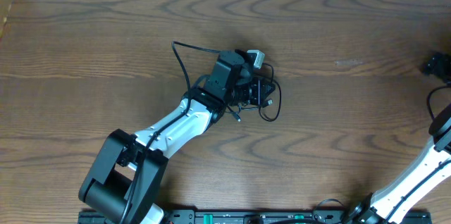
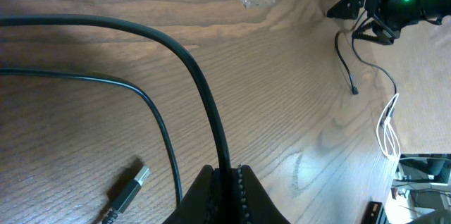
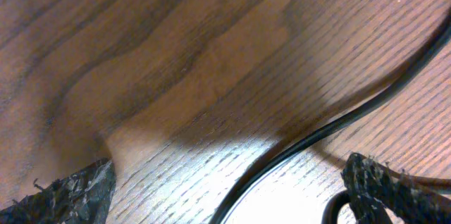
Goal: Untangle cables
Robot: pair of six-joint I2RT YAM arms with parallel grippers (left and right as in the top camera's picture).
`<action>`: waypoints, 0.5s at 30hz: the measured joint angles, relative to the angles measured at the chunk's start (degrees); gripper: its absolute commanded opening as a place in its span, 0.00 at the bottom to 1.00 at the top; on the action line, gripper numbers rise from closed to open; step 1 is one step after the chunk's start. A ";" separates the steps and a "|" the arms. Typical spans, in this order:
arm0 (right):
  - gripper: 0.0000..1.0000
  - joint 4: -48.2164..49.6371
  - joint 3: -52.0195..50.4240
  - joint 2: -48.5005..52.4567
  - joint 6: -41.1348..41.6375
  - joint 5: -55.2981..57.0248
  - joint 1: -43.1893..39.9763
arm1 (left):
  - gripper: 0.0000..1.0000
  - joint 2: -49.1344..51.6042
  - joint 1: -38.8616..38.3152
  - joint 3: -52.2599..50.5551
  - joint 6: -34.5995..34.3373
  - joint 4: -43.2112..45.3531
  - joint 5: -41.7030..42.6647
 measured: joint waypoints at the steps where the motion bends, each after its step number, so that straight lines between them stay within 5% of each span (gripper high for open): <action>1: 0.99 0.09 -0.07 -0.35 0.02 -0.09 0.02 | 0.08 0.00 0.00 0.00 0.00 0.00 -0.02; 15: 0.99 -3.15 -0.22 -16.79 7.56 5.42 0.66 | 0.08 0.00 0.00 0.00 0.00 0.02 0.79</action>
